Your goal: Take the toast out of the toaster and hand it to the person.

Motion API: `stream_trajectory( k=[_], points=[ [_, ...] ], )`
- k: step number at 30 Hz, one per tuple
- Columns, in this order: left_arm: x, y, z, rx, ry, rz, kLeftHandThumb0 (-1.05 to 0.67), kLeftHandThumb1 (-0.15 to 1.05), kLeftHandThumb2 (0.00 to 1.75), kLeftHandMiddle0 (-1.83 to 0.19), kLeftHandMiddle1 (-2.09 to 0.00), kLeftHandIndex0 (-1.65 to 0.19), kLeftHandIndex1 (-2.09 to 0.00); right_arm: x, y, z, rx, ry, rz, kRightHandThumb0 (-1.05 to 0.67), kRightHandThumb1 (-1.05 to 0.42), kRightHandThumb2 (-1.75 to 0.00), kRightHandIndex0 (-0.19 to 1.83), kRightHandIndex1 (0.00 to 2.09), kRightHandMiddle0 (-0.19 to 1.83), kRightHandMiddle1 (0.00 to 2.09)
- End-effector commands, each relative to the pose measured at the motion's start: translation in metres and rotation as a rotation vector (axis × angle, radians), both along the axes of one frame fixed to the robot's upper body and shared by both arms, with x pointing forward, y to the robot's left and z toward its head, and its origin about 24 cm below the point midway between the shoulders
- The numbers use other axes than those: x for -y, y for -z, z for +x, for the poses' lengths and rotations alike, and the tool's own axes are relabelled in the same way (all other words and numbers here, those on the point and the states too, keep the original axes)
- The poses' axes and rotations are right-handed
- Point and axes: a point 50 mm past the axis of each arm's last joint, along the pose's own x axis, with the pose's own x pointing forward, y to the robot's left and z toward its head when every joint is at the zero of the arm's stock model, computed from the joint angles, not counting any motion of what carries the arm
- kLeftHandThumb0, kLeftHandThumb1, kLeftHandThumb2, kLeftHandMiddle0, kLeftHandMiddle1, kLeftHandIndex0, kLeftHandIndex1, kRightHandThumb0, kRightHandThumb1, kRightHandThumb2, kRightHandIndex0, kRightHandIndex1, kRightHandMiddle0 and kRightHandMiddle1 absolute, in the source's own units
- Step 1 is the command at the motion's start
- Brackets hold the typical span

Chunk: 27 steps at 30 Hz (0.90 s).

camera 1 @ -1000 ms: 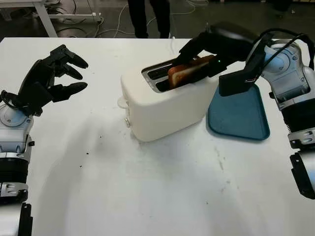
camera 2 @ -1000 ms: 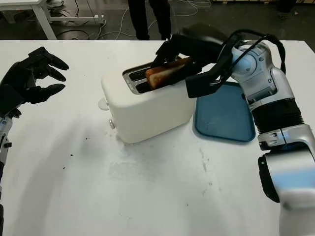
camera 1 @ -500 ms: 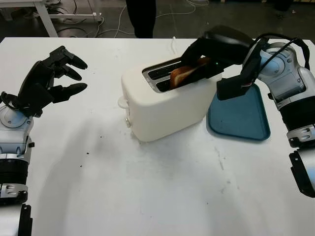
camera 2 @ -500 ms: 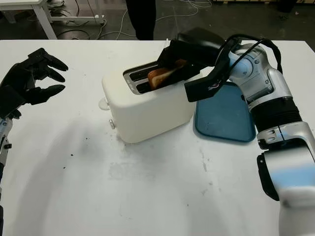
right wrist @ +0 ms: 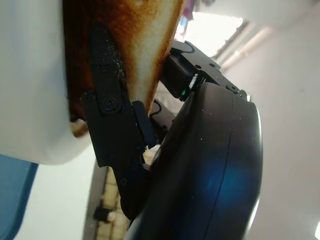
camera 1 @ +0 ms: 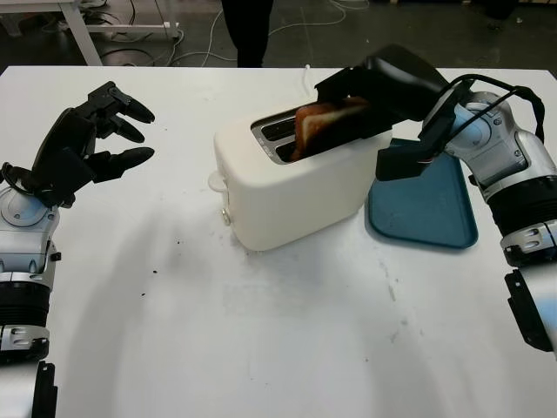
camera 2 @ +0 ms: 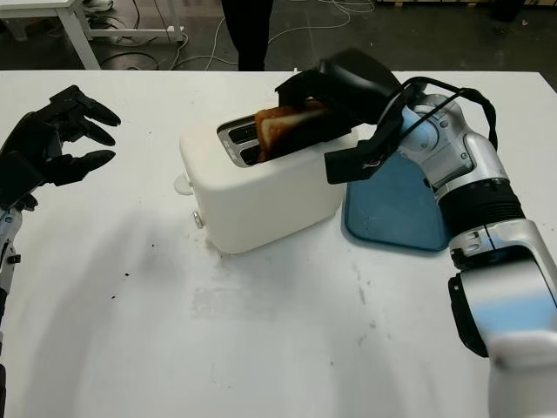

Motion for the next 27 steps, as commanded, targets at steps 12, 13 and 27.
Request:
stream_trajectory(
  k=[12,13,27],
  points=[
    [0.0,0.004,-0.001,-0.009,0.001,-0.012,-1.05,0.92,0.12,-0.2,-1.53,-0.21,-1.43,0.035,-0.046,0.012,0.005,0.076,0.436,-0.42,-0.92,-0.3,1.07,1.75,0.86,1.75],
    [0.0,0.004,-0.001,-0.008,0.0,-0.009,-1.05,0.92,0.13,-0.2,-1.53,-0.21,-1.43,0.038,-0.048,0.011,0.022,0.081,0.45,-0.41,-0.92,-0.3,1.08,1.75,0.87,1.75],
    [0.0,0.004,-0.001,-0.01,-0.011,-0.003,-1.05,0.92,0.13,-0.21,-1.53,-0.21,-1.43,0.069,-0.045,0.023,0.007,0.338,0.838,-0.29,-0.92,-0.34,1.09,1.75,0.86,1.75]
  ],
)
